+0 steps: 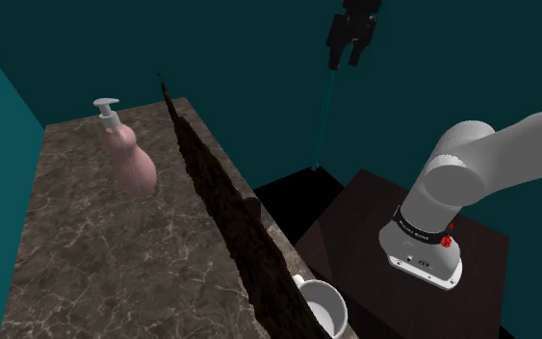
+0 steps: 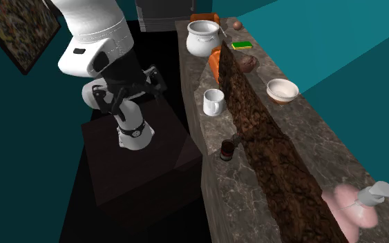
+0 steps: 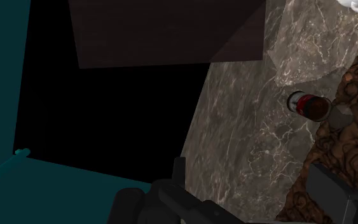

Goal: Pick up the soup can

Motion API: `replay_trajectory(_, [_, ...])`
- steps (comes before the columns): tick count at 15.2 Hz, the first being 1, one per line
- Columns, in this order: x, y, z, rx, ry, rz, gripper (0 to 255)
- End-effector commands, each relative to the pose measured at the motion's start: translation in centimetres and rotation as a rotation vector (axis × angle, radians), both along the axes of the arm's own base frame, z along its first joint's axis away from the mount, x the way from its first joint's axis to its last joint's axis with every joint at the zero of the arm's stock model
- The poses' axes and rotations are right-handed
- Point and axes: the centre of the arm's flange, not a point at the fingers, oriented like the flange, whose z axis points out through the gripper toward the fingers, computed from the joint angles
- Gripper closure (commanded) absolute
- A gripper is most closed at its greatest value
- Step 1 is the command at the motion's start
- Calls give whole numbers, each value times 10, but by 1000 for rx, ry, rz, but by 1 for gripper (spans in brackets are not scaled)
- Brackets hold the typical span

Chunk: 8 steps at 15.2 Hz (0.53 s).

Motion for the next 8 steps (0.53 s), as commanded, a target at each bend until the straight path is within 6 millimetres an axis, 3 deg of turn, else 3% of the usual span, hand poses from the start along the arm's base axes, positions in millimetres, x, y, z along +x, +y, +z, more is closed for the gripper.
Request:
replay_trajectory(1, [0,0,0,0,0,0,0])
replay_trajectory(8, [4,80,-57,-55,-40,60,0])
